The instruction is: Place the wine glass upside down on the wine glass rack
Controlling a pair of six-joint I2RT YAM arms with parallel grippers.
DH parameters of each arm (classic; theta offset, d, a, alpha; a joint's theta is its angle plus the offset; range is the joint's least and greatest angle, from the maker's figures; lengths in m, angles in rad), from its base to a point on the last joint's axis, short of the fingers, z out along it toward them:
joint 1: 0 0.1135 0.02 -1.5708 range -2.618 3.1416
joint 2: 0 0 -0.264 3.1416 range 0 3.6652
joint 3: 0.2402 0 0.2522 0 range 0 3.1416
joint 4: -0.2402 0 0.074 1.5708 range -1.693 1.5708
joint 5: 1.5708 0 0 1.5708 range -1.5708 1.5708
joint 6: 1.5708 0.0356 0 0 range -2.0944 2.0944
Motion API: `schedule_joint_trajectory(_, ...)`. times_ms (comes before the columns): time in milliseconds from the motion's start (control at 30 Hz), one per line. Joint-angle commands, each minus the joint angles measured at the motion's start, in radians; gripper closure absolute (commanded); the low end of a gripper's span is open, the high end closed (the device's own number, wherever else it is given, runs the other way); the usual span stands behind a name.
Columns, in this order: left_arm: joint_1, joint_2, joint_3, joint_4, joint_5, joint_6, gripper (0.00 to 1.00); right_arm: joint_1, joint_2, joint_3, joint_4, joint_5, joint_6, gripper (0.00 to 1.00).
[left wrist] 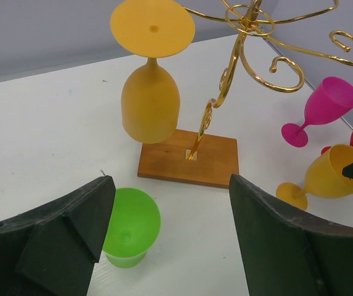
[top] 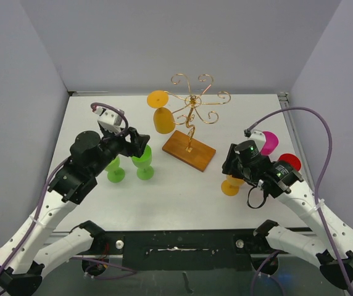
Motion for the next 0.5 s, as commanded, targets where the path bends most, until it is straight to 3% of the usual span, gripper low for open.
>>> schedule_joint_trajectory(0,-0.001,-0.043,-0.008,0.053,-0.026,-0.015,0.27,0.007,0.000,-0.035,0.075,0.018,-0.015,0.53)
schedule_joint_trajectory(467,0.000,-0.071,-0.010,0.031,-0.028,-0.093,0.27,-0.004,0.079,-0.099,0.167,0.038,-0.093,0.70)
